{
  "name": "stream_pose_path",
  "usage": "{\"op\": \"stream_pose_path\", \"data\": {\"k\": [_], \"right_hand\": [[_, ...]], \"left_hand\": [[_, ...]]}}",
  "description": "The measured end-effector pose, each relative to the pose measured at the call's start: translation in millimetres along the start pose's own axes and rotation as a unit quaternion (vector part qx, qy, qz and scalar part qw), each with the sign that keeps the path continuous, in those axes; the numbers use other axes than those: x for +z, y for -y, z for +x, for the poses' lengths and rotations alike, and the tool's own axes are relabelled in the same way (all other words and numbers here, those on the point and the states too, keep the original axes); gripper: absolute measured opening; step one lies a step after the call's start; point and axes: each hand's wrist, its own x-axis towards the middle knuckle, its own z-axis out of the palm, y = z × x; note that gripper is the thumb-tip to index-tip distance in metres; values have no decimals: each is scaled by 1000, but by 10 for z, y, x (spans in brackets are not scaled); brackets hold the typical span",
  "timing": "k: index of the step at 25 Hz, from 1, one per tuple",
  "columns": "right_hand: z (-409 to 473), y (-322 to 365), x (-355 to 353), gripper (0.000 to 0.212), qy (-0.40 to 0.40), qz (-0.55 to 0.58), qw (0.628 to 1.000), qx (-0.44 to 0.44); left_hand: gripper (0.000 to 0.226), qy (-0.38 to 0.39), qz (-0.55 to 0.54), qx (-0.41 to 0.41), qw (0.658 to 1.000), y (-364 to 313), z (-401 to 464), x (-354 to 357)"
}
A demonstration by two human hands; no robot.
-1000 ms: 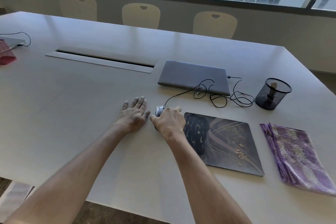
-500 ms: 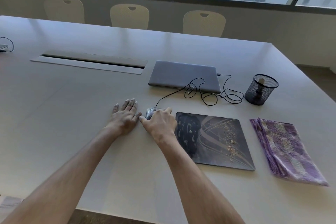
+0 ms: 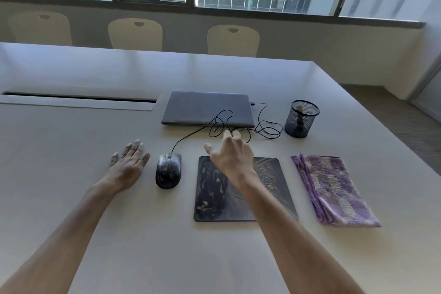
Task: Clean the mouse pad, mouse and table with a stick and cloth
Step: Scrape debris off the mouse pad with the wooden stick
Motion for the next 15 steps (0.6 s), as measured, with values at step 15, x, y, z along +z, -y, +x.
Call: {"op": "stream_pose_path", "data": {"k": [15], "right_hand": [[473,-1712,-888,37,-116,-18,991,67]], "left_hand": [[58,-30,-18,293,955,-2418,104,336]]}}
